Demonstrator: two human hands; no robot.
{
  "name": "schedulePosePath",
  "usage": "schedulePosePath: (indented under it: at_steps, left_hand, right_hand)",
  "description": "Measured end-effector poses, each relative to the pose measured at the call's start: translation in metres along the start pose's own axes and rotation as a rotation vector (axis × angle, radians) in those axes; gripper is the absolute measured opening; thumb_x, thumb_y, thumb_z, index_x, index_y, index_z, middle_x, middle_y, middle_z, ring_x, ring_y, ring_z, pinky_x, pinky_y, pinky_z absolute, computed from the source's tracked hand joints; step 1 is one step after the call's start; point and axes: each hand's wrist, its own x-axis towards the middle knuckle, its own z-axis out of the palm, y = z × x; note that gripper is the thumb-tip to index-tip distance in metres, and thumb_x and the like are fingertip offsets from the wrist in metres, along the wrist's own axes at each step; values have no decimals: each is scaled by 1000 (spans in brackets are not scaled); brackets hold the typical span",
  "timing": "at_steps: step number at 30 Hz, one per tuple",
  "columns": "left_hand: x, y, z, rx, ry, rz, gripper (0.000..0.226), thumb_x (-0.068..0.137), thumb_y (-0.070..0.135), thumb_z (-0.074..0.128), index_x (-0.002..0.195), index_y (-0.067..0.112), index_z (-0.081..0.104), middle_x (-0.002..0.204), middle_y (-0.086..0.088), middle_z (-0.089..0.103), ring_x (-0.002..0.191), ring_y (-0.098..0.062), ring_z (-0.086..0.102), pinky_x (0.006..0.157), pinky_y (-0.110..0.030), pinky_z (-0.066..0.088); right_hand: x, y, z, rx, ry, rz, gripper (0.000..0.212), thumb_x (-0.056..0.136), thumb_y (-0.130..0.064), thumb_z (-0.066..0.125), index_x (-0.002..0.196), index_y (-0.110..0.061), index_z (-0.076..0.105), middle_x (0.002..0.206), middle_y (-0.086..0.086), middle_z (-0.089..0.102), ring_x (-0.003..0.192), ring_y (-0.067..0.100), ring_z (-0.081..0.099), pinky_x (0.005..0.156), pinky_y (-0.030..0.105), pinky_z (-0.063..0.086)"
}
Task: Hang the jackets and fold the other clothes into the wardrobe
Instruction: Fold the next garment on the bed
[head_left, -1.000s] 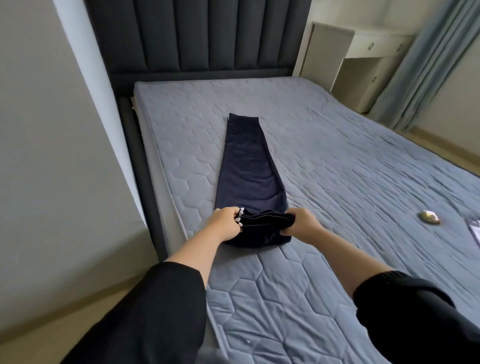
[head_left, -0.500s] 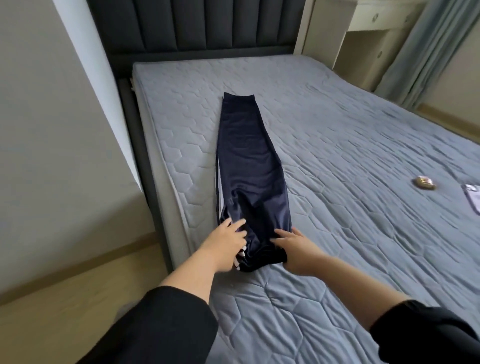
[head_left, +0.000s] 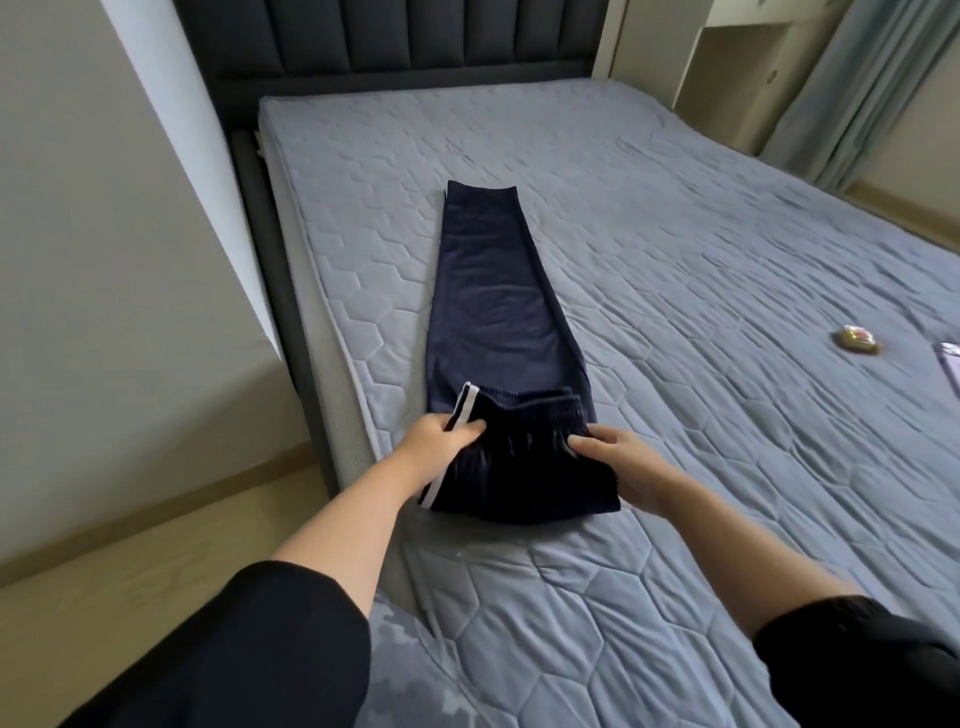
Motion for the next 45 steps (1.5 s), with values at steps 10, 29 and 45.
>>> schedulePosePath:
  at_steps: [10, 29, 45]
  left_hand:
    - [42, 9, -15, 53, -82, 13, 49, 67, 58, 75, 82, 12, 68, 83, 1, 70, 80, -15, 65, 79, -28, 50]
    - [53, -9, -24, 90, -91, -186, 20, 88, 6, 61, 108, 3, 63, 105, -17, 67, 92, -27, 61, 83, -33, 49]
    - [74, -31, -2, 473, 263, -68, 53, 96, 35, 53, 143, 21, 35, 127, -10, 59, 111, -32, 57, 92, -39, 47]
  right_hand:
    - [43, -8, 2, -404, 375, -237, 16, 90, -10, 62, 89, -25, 64, 81, -9, 69, 74, 5, 64, 68, 14, 49]
    - [68, -31, 6, -517, 225, -163, 24, 95, -5, 52, 100, -27, 63, 97, -5, 69, 92, 13, 65, 77, 22, 50]
    - [92, 12, -9, -747, 545, 1, 27, 90, -18, 63, 67, -10, 52, 64, -1, 52, 75, 23, 55, 58, 28, 29]
